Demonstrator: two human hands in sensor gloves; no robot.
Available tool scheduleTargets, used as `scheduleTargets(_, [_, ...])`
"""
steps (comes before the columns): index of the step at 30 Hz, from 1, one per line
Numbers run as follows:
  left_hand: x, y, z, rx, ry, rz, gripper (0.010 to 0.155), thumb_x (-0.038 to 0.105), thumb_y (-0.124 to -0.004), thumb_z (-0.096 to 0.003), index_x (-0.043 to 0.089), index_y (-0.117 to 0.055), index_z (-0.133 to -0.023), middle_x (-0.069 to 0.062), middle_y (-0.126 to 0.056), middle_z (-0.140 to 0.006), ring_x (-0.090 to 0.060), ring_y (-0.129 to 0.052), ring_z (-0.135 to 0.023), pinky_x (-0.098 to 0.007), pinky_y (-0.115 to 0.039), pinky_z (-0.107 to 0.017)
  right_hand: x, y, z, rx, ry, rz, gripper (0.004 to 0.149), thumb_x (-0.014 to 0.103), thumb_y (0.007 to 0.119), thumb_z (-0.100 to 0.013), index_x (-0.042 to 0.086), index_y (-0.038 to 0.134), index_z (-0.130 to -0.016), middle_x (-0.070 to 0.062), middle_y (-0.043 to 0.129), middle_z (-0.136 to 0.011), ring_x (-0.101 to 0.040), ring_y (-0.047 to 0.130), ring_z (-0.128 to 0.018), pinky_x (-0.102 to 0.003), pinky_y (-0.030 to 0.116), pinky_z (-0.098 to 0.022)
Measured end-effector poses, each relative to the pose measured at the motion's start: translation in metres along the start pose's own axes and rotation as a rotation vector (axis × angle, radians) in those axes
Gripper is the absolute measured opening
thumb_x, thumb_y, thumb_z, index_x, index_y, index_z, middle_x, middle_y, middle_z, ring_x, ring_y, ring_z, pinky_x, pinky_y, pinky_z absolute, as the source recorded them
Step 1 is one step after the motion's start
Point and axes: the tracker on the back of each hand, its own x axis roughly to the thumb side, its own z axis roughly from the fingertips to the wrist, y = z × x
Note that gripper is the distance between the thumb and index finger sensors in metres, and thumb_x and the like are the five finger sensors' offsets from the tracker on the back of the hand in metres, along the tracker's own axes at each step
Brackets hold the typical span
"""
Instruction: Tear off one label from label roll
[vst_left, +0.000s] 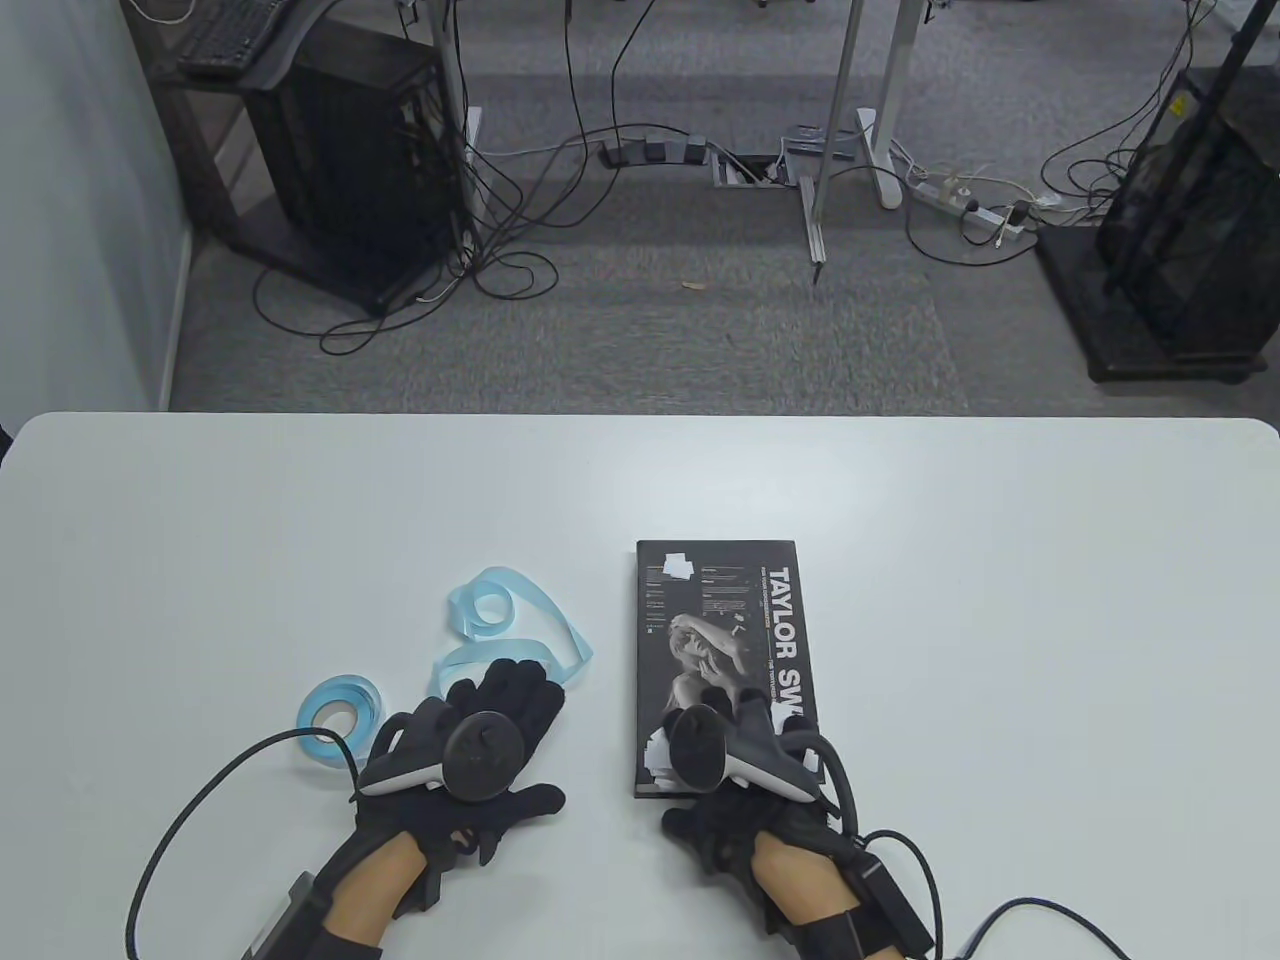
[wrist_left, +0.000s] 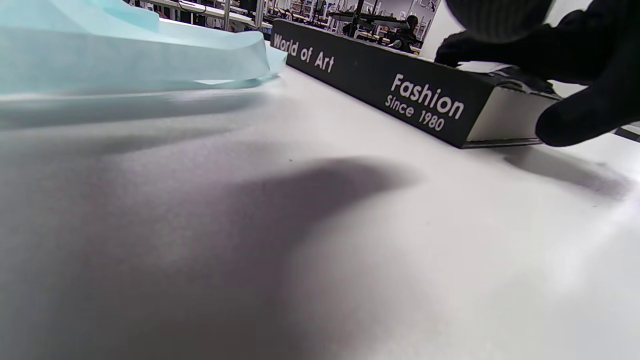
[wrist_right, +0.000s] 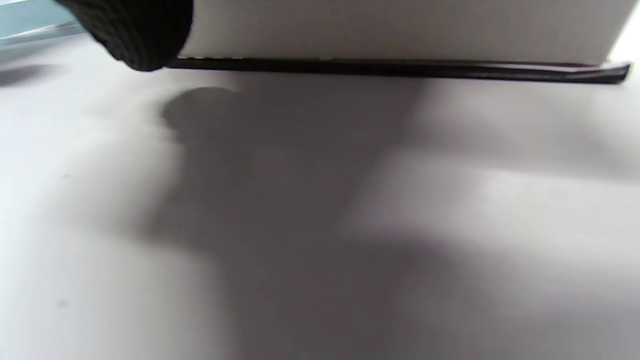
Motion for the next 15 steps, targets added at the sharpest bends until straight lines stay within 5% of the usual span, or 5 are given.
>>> scheduleTargets(15, [0.003, 0.004, 0.001, 0.023, -0.002, -0.022, 0.094, 0.065, -0.061, -0.0496, 0.02, -0.001, -0.106, -0.011, 0.005, -0.113, -0.039, -0.001, -0.107, -0.064, -0.012, -0.069, 0.054, 0.002, -0.025, -0.101, 0.0, 0.107, 0.085, 0.06, 0.074, -0.043, 0.037, 0.018, -0.102, -0.012, 0.01, -0.108, -0.05, 0.017, -0.101, -0.078, 0.027, -0.065])
